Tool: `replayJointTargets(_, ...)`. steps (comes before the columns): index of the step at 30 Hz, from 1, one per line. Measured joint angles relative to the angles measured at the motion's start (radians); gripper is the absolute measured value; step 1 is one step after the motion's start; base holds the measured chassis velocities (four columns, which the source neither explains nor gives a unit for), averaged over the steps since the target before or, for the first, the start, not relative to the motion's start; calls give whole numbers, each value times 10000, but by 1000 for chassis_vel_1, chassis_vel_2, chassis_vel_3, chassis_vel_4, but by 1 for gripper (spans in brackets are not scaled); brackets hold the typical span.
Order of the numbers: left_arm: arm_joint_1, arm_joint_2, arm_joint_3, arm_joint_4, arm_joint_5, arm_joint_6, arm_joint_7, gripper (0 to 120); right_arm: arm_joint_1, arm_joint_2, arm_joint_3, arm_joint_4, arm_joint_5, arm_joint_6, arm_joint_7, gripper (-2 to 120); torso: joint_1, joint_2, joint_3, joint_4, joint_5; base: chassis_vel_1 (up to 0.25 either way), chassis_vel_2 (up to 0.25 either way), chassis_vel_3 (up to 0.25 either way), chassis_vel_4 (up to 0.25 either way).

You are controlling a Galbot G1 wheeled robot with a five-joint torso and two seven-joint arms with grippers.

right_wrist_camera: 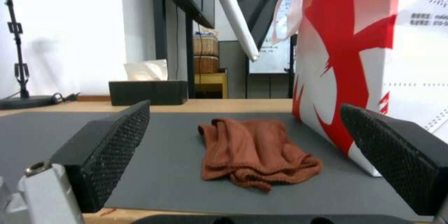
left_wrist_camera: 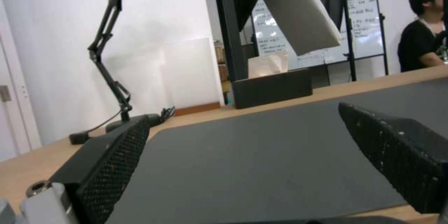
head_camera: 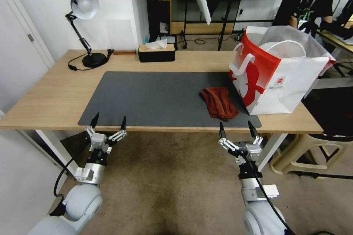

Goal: Sweep shrimp from table into container with towel, then put container into takeout bag.

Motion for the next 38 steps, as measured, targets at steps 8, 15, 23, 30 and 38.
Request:
replayJointTargets(8, -1, -14, -26, 68, 20, -14, -21, 100, 10, 64, -52, -60, -205, -74, 162, 100, 1, 0, 0, 0, 0, 0, 0, 0, 0)
replayJointTargets(15, -50, -14, 4, 74, 5, 5, -27, 100, 10, 60, -55, -60, -205, -79, 164, 100, 2, -1, 1, 0, 0, 0, 0, 0, 0)
replayJointTargets(23, -77, -13, 25, 80, -8, 22, -32, 100, 10, 56, -55, -60, -198, -85, 164, 100, 2, -2, 1, 0, 0, 0, 0, 0, 0)
replayJointTargets(30, -87, -12, 35, 82, -14, 32, -33, 100, 9, 53, -54, -60, -191, -87, 165, 100, 2, -2, 1, 0, 0, 0, 0, 0, 0)
replayJointTargets(38, -93, -12, 41, 83, -20, 40, -33, 100, 8, 50, -52, -58, -185, -87, 162, 100, 1, -2, 0, 0, 0, 0, 0, 0, 0)
